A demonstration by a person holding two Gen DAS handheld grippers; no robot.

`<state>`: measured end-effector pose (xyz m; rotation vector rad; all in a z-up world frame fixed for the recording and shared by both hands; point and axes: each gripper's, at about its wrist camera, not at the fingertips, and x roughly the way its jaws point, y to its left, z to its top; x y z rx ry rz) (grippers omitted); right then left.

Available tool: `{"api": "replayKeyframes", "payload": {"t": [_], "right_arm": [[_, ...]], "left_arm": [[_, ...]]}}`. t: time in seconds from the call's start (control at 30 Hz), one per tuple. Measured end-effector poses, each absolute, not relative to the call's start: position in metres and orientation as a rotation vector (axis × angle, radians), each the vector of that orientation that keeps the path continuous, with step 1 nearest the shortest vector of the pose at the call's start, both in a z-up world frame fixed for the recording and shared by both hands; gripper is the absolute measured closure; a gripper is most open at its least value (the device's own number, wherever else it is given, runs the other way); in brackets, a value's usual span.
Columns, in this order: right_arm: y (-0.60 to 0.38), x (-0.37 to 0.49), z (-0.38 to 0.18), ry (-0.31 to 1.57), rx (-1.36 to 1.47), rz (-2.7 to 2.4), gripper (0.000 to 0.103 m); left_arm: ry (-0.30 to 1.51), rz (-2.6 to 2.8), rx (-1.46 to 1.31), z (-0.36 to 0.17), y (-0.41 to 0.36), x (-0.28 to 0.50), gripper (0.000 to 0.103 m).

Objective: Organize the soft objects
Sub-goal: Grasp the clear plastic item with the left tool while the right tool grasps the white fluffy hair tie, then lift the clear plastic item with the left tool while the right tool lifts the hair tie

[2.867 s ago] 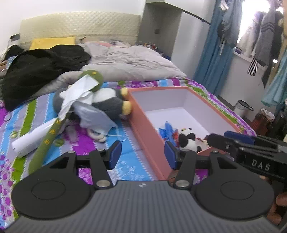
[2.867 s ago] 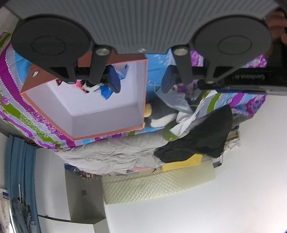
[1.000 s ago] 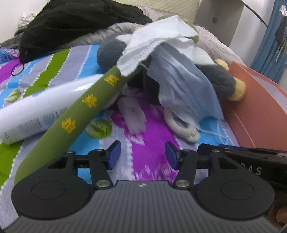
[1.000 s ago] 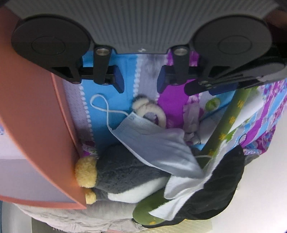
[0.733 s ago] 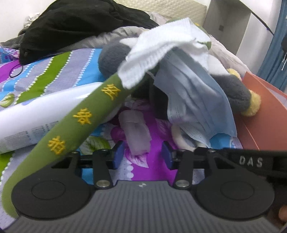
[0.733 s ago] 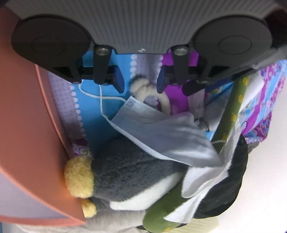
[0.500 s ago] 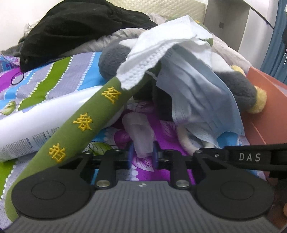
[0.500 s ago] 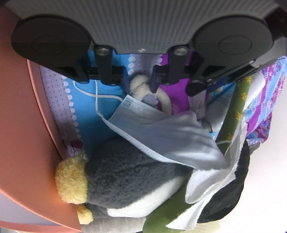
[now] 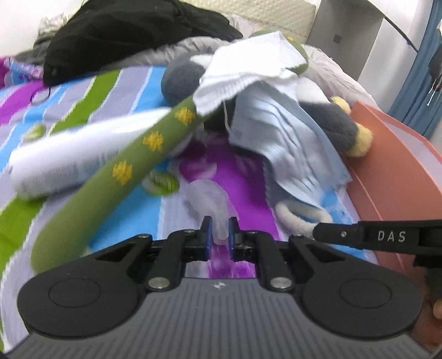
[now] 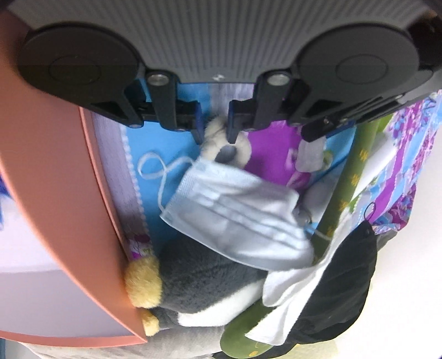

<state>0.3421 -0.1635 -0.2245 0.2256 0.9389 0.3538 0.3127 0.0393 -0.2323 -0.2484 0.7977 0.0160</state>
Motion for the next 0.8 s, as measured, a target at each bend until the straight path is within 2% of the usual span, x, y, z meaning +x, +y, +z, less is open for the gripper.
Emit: {"api": "replayKeyframes", "payload": {"t": [0.63, 0.73, 0.8], "right_arm": [[-0.172, 0.2, -0.214, 0.987, 0.119, 0.354, 0.082], [-0.172, 0.189, -0.218, 0.988, 0.103, 0.342, 0.081], [-0.173, 0.185, -0.219, 0.982, 0.091, 0.334, 0.076]], "left_arm": [[0.915, -0.094, -0.337, -0.219, 0.037, 0.187, 0.088], [0.947, -0.093, -0.345, -0.223, 0.039, 0.183, 0.08], [0.961, -0.102, -0.366, -0.223, 0.041, 0.181, 0.072]]}}
